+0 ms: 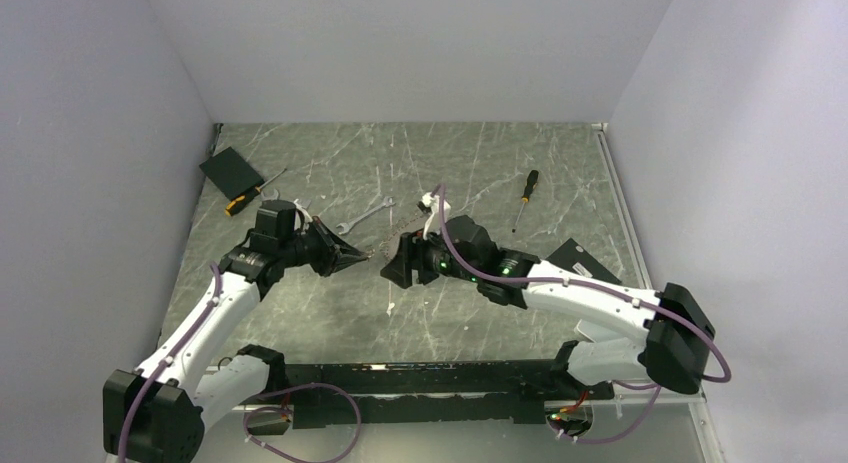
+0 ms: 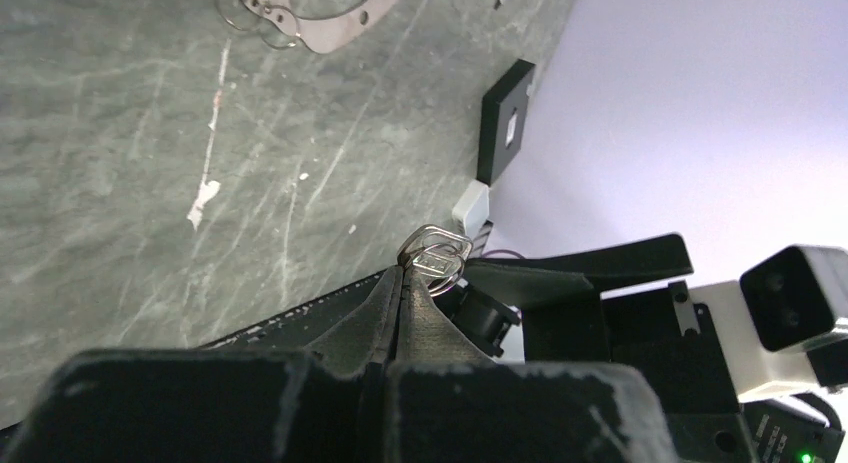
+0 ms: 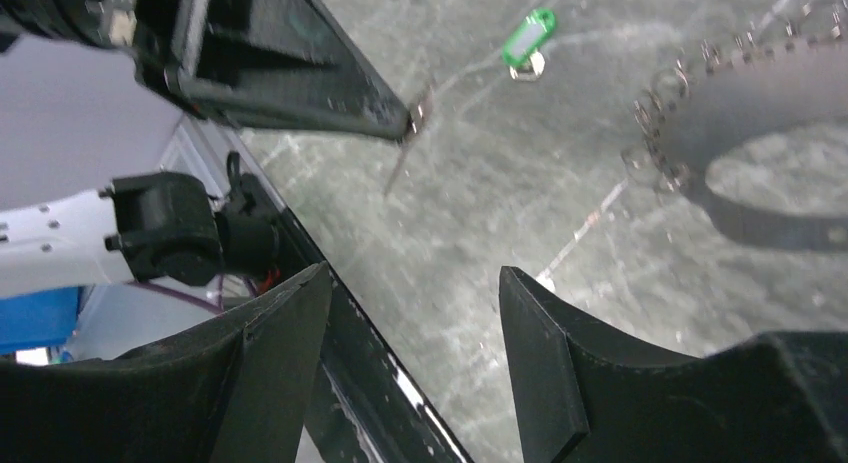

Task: Put the keys on the keyring

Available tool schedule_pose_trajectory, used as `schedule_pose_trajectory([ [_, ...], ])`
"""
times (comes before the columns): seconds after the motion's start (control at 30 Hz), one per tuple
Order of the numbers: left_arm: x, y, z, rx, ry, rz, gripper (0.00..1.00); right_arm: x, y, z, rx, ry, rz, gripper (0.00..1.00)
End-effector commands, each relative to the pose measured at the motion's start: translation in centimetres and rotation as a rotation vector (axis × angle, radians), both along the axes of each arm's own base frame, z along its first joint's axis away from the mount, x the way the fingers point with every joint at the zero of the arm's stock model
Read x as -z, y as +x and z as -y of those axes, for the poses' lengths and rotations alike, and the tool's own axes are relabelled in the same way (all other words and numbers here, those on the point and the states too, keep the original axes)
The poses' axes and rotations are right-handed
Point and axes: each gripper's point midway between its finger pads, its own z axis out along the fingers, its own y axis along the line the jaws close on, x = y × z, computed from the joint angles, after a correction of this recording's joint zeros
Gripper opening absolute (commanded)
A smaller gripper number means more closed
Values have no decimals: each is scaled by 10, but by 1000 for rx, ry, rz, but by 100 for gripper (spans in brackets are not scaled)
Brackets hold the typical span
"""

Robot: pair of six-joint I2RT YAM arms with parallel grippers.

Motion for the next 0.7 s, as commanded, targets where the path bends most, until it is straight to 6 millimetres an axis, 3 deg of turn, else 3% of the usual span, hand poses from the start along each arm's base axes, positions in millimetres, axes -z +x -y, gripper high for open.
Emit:
schedule_pose_trajectory([
  [0.0, -44, -1, 12, 32, -109, 75, 0, -53, 19, -34, -32, 146, 111, 65],
  [0.23, -55, -13, 10, 19, -143, 83, 0, -56, 24, -54, -77, 149, 120, 56],
  [0.5, -60, -17, 11, 8, -189, 78, 0, -53, 4, -57, -175, 210, 113, 54],
  [0.67, -64, -18, 12, 10, -209, 83, 0, -45, 0, -60, -205, 196, 100, 42],
])
